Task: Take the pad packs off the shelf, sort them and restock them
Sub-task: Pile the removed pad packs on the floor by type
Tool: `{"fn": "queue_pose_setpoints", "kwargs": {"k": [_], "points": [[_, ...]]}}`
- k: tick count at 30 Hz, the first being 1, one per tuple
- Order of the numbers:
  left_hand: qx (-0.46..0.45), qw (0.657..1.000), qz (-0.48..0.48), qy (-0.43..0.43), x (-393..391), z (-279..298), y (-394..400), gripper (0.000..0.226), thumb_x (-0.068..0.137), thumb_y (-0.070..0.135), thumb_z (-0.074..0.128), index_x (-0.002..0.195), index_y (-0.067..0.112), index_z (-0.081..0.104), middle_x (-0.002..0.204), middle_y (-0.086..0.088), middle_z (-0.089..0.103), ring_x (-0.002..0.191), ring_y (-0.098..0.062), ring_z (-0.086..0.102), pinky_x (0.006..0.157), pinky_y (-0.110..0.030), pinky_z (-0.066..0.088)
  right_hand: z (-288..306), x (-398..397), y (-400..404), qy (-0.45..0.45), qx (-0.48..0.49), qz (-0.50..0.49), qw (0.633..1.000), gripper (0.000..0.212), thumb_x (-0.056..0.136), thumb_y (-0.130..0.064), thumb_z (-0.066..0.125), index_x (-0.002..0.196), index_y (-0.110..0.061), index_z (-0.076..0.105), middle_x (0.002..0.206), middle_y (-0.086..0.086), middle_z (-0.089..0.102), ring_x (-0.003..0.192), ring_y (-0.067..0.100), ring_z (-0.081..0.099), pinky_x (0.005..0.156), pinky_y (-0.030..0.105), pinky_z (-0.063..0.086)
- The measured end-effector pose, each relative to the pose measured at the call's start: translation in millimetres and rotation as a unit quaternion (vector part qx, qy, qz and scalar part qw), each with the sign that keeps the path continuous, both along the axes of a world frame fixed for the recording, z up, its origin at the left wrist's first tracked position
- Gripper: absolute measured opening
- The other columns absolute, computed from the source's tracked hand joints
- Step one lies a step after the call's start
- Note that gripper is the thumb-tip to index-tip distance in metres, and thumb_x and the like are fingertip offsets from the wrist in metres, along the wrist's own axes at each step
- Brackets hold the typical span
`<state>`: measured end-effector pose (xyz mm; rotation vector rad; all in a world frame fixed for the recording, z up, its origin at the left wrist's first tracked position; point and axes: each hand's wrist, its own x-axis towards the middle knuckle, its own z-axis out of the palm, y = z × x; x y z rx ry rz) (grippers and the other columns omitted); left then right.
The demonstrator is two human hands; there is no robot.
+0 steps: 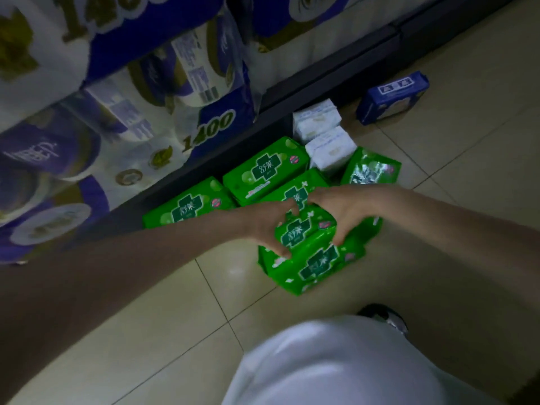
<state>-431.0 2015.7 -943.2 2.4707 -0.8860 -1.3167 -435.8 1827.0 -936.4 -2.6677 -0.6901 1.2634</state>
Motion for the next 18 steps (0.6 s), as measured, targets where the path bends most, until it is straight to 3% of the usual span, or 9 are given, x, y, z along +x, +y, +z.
{"fn": "queue_pose_setpoints", "kwargs": {"k": [2,5,7,9,11,13,15,18], "points": [[0.053,0.995,-0.068,-0.046,-5,-15,-2,0.099,0.068,0.045,0.078,0.144,0.020,0.019,0.140,-0.012,0.041,0.125,-0.027,0.042,0.102,-0.038,0.039,-21,-13,-12,-0.084,-0.005,0.007,0.996,0.103,0.068,-0.038,0.080,0.145,-0.012,0.018,0.143,0.006,0.030,0.120,0.022,0.046,0.088,0.027,0.041],[0.078,0.979,-0.136,-0.133,-7,-25,-5,0.100,0.073,0.048,0.073,0.148,0.022,0.011,0.147,-0.013,0.027,0.133,-0.030,0.031,0.106,-0.042,0.035,-47,-30,-19,-0.165,0.030,-0.013,0.986,0.101,0.069,-0.043,0.078,0.144,-0.011,0.019,0.143,0.008,0.024,0.107,0.024,0.053,0.075,0.028,0.044],[0.076,0.970,-0.161,-0.164,-3,-24,-10,0.096,0.077,0.050,0.069,0.148,0.026,0.010,0.151,-0.012,0.016,0.135,-0.032,0.025,0.107,-0.043,0.033,-54,-32,-19,-0.154,0.037,-0.037,0.987,0.102,0.069,-0.044,0.079,0.144,-0.012,0.019,0.142,0.010,0.020,0.118,0.027,0.044,0.088,0.032,0.044],[0.092,0.960,-0.194,-0.181,1,-25,-17,0.090,0.080,0.052,0.065,0.148,0.031,0.011,0.153,-0.013,0.011,0.137,-0.034,0.020,0.109,-0.046,0.030,-52,-21,-25,-0.094,0.015,-0.081,0.992,0.100,0.068,-0.050,0.077,0.144,-0.016,0.022,0.144,0.011,0.018,0.131,0.030,0.028,0.106,0.040,0.034],[0.114,0.953,-0.206,-0.192,5,-27,-25,0.085,0.081,0.052,0.063,0.148,0.033,0.014,0.154,-0.013,0.007,0.139,-0.037,0.015,0.109,-0.048,0.028,-46,-6,-36,-0.056,0.055,-0.175,0.981,0.078,0.071,-0.058,0.070,0.133,-0.019,0.043,0.139,0.008,0.032,0.131,0.029,0.030,0.109,0.044,0.031],[0.115,0.960,-0.169,-0.191,10,-29,-31,0.088,0.080,0.052,0.064,0.148,0.033,0.012,0.155,-0.013,0.001,0.140,-0.039,0.010,0.110,-0.052,0.024,-48,7,-51,-0.135,0.071,-0.285,0.946,0.056,0.077,-0.054,0.065,0.118,-0.018,0.055,0.134,0.012,0.041,0.129,0.035,0.035,0.106,0.045,0.033],[0.112,0.968,-0.133,-0.182,11,-31,-35,0.096,0.077,0.053,0.066,0.149,0.036,0.006,0.156,-0.011,-0.009,0.141,-0.041,0.001,0.111,-0.056,0.018,-53,13,-62,-0.181,-0.017,-0.405,0.896,0.066,0.084,-0.045,0.062,0.137,-0.014,0.039,0.149,0.017,0.021,0.136,0.043,0.018,0.109,0.051,0.026],[0.135,0.966,-0.130,-0.176,8,-39,-38,0.106,0.072,0.058,0.068,0.147,0.040,-0.005,0.154,-0.011,-0.023,0.141,-0.042,-0.011,0.109,-0.063,0.013,-67,18,-57,-0.081,-0.078,-0.544,0.831,0.102,0.081,-0.055,0.062,0.150,-0.015,-0.002,0.154,0.020,-0.013,0.137,0.053,-0.002,0.110,0.060,0.017]]}}
